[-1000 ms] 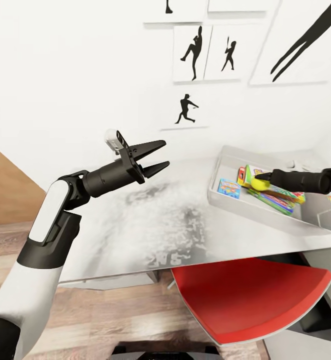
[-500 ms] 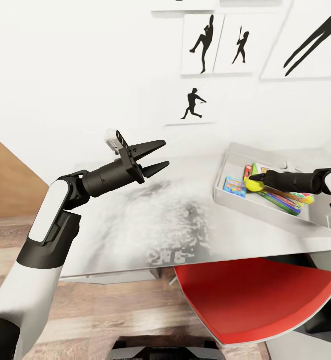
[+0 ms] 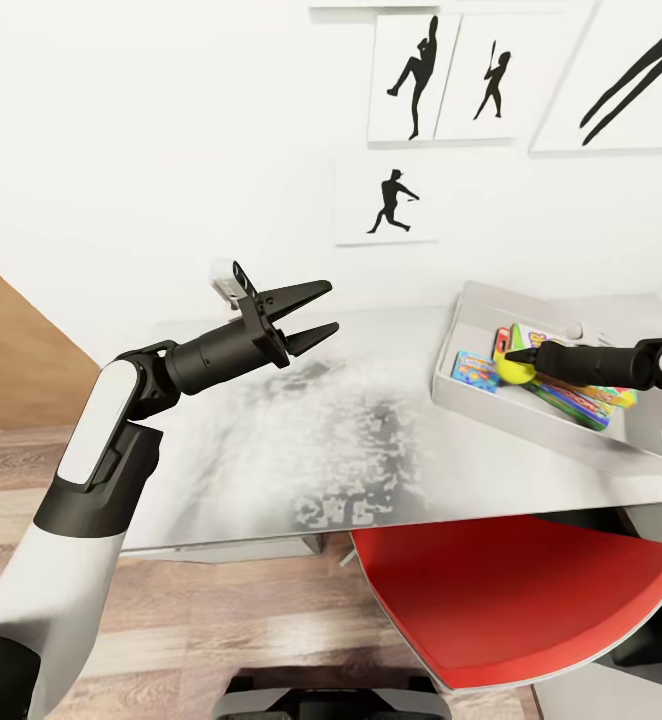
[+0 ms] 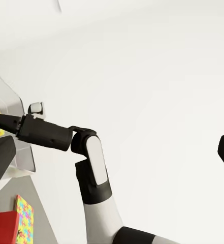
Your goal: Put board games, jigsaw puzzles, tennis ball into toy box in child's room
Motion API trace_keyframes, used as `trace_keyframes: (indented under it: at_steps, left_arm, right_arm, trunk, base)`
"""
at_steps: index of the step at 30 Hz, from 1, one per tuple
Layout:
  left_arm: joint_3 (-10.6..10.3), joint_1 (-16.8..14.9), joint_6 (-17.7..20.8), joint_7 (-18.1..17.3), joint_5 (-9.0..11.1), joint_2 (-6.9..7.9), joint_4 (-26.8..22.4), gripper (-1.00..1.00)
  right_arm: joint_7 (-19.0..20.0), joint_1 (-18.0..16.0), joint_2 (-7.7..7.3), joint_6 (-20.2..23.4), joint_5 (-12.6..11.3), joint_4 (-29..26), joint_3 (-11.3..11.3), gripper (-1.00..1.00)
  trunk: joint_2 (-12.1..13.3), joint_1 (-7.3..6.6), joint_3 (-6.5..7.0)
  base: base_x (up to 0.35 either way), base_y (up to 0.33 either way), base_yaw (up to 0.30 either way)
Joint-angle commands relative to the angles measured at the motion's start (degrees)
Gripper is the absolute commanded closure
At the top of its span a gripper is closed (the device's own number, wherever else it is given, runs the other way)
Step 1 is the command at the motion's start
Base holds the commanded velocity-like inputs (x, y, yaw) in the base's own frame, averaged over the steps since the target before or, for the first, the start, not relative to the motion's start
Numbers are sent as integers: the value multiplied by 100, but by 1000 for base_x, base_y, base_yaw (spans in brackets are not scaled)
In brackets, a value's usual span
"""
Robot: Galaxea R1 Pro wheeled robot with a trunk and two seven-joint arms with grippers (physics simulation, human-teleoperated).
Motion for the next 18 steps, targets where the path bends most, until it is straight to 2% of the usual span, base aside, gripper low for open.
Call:
trace_keyframes:
  at_steps: [1,14,18]
  left_arm:
    - [-5,-5,7,-7,3,4,1,-100]
    - [-6,-5,7,-7,3,3,0,-100]
    - [-6,-5,7,-7,3,0,2,-100]
  right_arm:
    - [-59,-6,-6,5,-64,-3,12,100]
    - [-57,4,-70,5,-63,-17,-20,100]
    - [-54,6,-74,5,-64,-18,-22,100]
  trunk:
    - [-10,3,-10]
    - [-10,3,-16]
    - [-10,3,-17]
  base:
    - [0,0,11]
    - [0,0,1]
    - [0,0,-95]
